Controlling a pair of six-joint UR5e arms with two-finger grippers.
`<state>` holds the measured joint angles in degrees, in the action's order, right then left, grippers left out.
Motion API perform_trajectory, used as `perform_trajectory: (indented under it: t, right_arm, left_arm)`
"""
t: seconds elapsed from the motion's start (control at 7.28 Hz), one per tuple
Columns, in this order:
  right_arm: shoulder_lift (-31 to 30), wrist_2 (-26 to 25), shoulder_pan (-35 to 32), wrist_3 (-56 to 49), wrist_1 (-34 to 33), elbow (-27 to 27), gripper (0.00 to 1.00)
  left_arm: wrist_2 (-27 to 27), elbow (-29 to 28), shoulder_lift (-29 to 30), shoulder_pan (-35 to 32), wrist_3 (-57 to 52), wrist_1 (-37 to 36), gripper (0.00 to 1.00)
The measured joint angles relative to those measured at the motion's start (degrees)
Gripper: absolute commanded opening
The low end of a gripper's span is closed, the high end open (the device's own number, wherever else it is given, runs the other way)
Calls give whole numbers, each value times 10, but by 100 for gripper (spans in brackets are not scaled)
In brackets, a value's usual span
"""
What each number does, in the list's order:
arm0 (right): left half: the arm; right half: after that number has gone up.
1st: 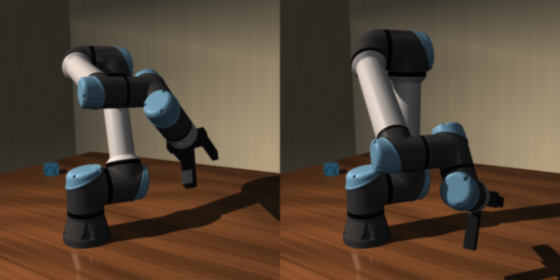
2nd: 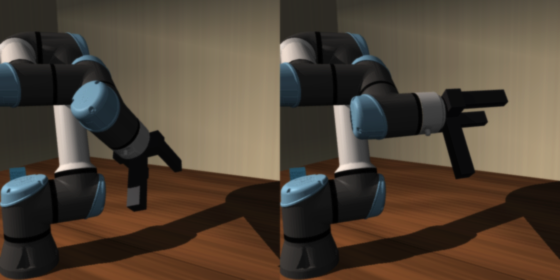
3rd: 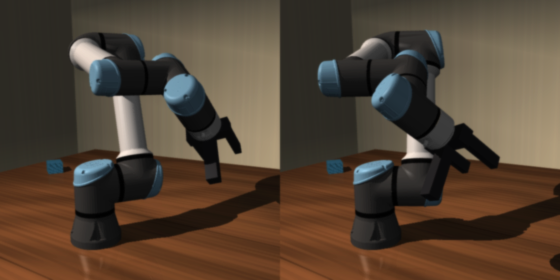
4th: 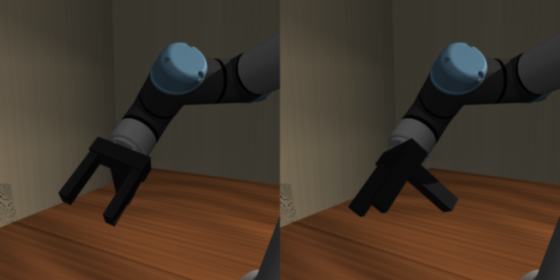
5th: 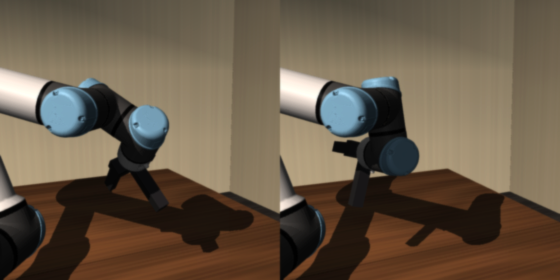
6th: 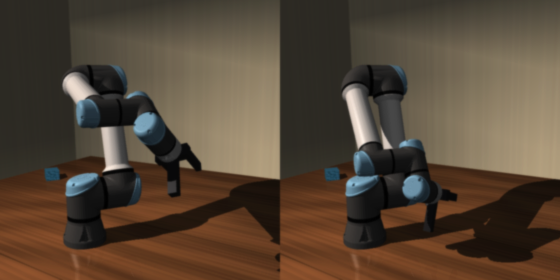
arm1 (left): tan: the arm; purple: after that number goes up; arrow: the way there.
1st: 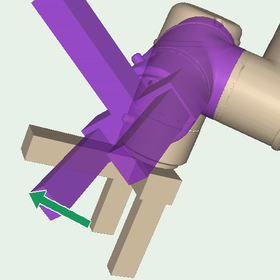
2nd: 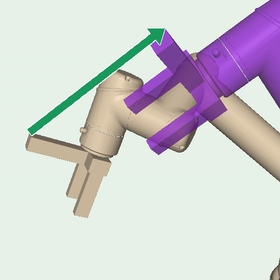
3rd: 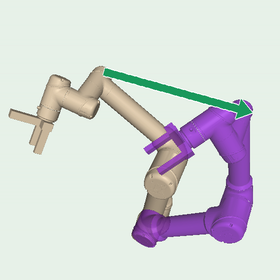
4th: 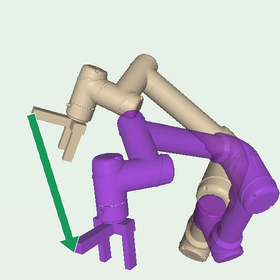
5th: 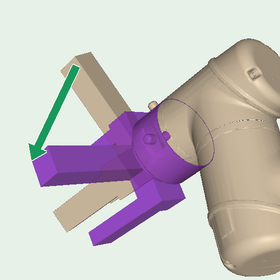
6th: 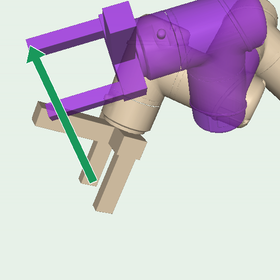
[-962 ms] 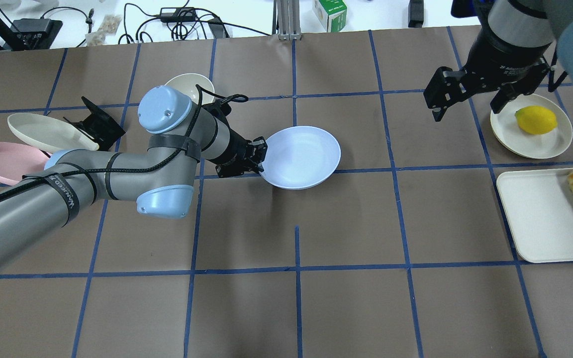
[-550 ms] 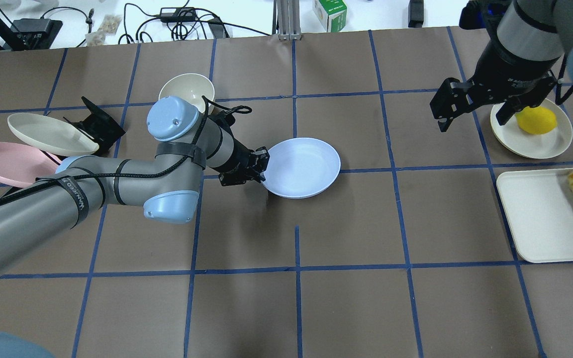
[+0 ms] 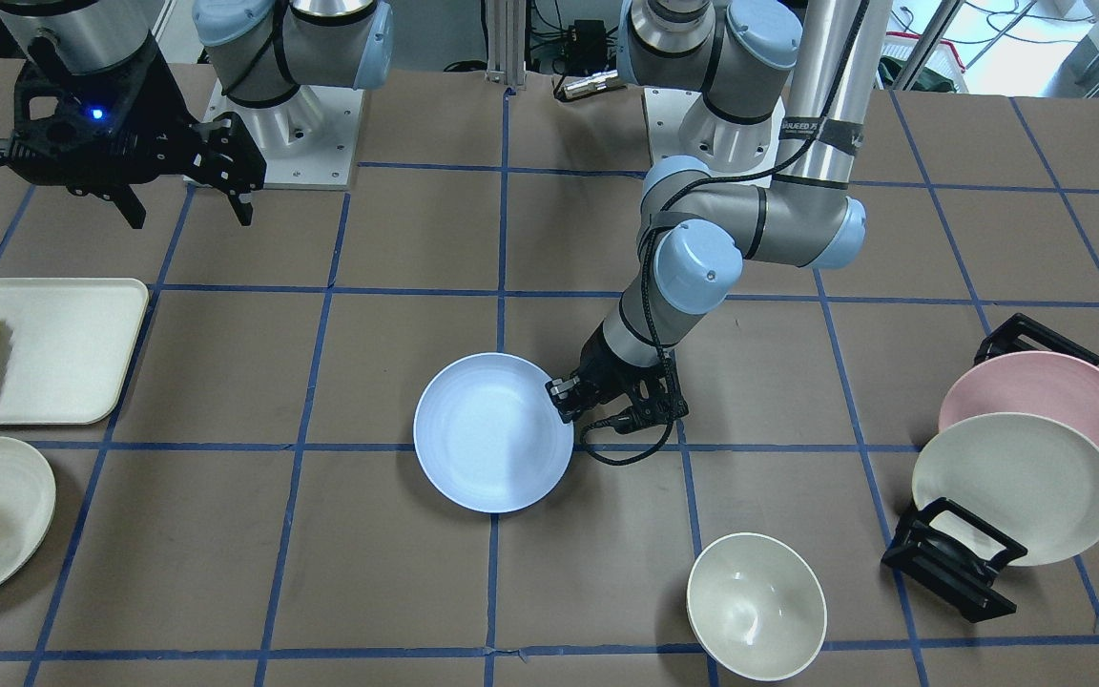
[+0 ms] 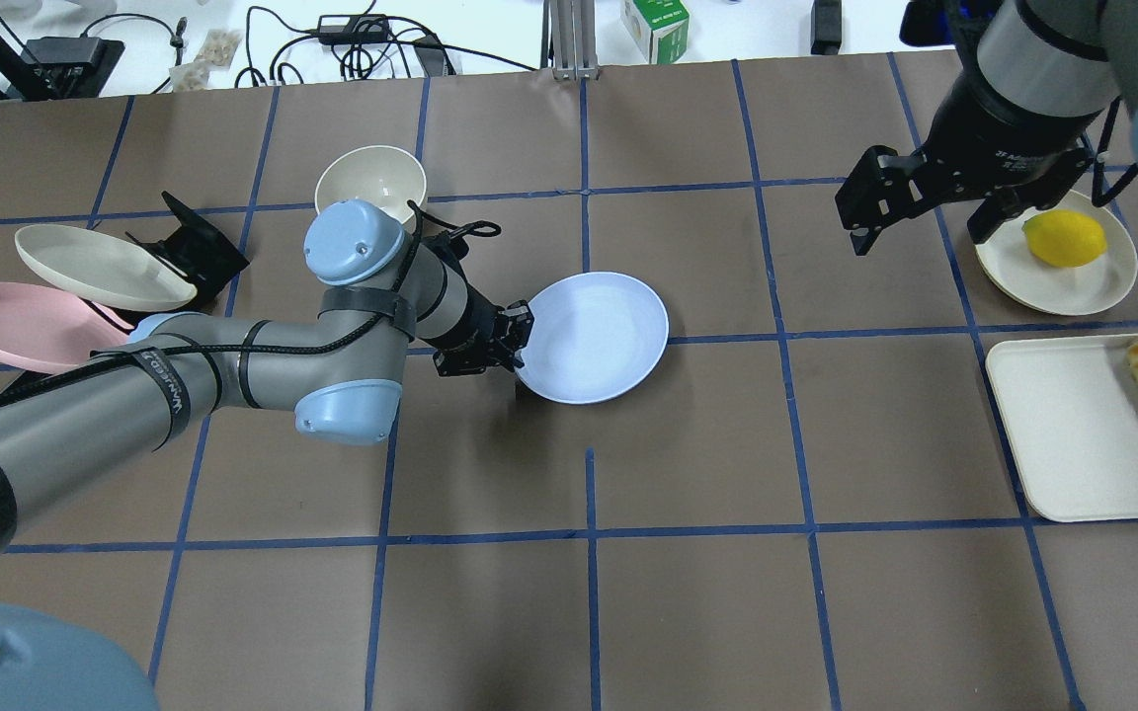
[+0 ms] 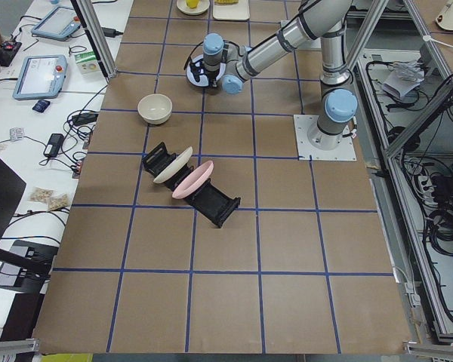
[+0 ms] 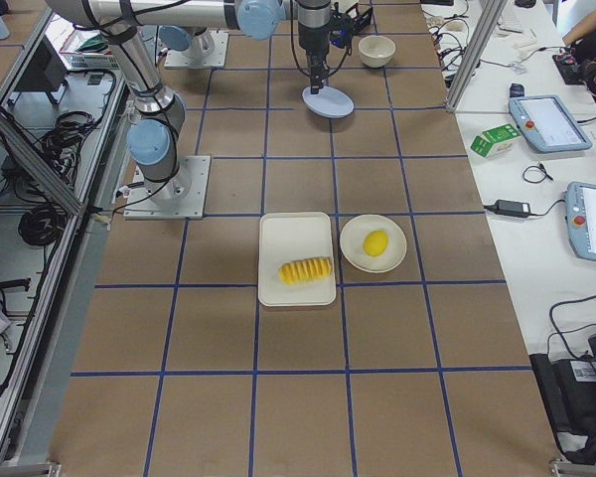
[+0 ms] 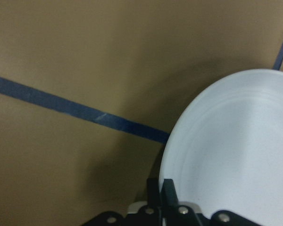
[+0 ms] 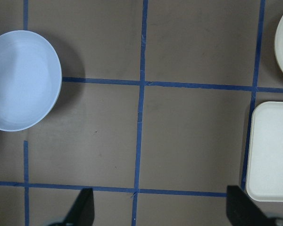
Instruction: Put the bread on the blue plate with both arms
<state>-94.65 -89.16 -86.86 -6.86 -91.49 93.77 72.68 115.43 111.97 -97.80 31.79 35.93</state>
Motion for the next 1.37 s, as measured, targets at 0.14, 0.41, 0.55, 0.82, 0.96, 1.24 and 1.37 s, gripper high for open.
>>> perform_trajectory:
  t: [0.14,0.41,0.55,0.82,0.96,1.24,1.37]
  right_arm:
    - [12,2,-2,0,4,-14,100]
    - [35,4,-2,-5,16,-39,100]
    - [42,0,5,-34,17,-34,100]
    - [35,-19,98,-149,9,23,100]
    - [35,-23,169,-233,-26,63,100]
    - [75,-27,297,-392,-164,129,100]
    - [106,-28,341,-443,-215,142,100]
  left_arm:
    - [0,-3,-4,-1,2,-1,100]
    - [9,-32,-21,4,-1,2,100]
    - [27,-71,-29,10,-11,30,100]
    - [103,-171,-49,23,-97,171,100]
    - [154,-216,-63,35,-148,259,100]
    - [215,-260,-99,68,-227,387,100]
    - [228,-266,-122,82,-243,433,100]
